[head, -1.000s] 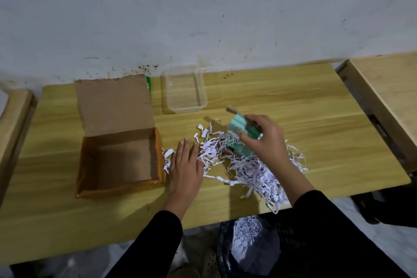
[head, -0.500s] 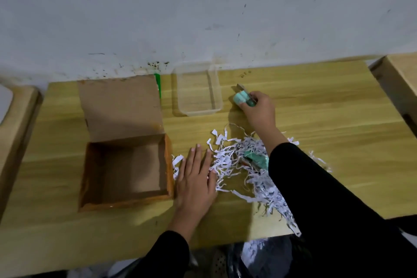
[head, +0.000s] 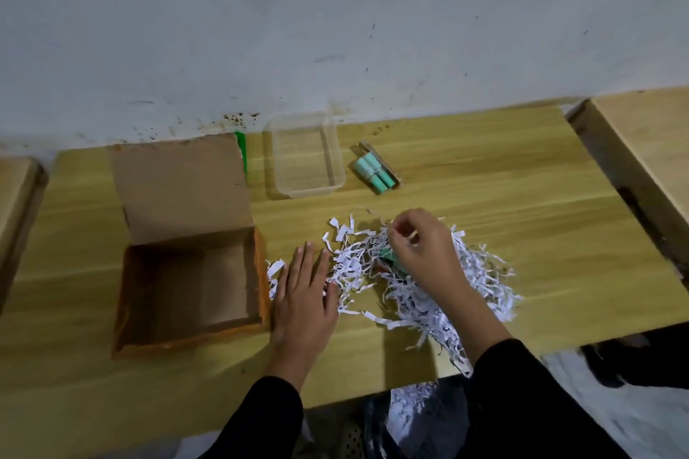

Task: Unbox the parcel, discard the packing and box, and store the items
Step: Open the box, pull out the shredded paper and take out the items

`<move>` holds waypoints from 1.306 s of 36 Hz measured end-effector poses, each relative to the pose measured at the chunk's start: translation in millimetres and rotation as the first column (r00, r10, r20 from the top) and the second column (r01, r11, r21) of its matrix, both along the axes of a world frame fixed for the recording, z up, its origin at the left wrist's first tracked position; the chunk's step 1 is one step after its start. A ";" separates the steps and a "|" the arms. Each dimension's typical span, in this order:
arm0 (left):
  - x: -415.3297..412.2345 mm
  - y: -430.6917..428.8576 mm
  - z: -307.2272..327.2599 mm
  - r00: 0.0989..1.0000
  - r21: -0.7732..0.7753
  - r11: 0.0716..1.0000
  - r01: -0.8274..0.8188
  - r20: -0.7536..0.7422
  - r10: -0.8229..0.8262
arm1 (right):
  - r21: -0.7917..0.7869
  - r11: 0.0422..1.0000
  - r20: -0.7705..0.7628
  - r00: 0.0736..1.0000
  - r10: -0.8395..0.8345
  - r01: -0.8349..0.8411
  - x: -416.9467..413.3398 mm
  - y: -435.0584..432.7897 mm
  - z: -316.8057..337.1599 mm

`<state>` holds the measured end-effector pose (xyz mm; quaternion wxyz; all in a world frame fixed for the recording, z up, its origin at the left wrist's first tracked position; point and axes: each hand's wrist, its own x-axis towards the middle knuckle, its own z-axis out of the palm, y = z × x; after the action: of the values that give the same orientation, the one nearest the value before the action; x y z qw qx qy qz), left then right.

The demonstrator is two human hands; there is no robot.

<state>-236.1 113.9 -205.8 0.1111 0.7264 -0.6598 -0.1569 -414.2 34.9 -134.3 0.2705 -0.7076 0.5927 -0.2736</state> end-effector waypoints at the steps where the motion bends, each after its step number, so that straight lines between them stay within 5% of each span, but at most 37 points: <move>1: -0.2 -0.1 0.0 1.000 -0.010 1.000 -0.002 -0.005 0.002 | -0.008 0.999 -0.040 0.999 0.036 -0.036 -4.3 9.5 -4.4; 8: -0.2 -0.5 3.0 0.995 -0.057 0.998 -0.030 -0.100 0.024 | 0.013 0.999 -0.225 0.974 -0.036 0.040 -37.7 37.5 -17.7; 14: -20.9 -13.9 31.9 0.905 -0.050 0.952 -0.302 -0.328 0.270 | 0.118 0.991 -0.230 0.973 -0.033 0.062 -59.0 47.4 -18.2; 18: -47.6 -15.6 47.4 0.926 -0.169 0.984 -0.062 -0.378 -0.007 | 0.016 1.000 -0.227 0.974 -0.009 0.013 -57.8 50.8 -18.6; 21: -61.7 -15.5 46.2 0.906 -0.123 0.945 0.303 -0.271 -0.326 | -0.067 0.998 -0.217 0.976 0.000 -0.015 -48.5 52.9 -16.8; 24: -57.9 -20.2 29.6 0.886 -0.034 0.892 0.452 -0.098 -0.453 | -0.099 0.995 -0.208 0.978 0.012 -0.033 -40.8 50.6 -15.3; 34: -24.6 -24.5 6.3 0.916 0.093 0.923 0.372 0.122 -0.382 | -0.044 0.998 -0.266 0.963 -0.052 0.042 -37.4 43.1 -13.9; 47: -30.3 -21.3 14.7 0.943 0.092 0.944 0.317 0.078 -0.324 | -0.002 0.997 -0.212 0.974 -0.081 0.083 -30.5 36.6 -11.2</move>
<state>-266.5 92.6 -191.1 0.0250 0.6196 -0.7670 -0.1648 -444.7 71.5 -145.5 0.1965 -0.7068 0.6477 -0.2055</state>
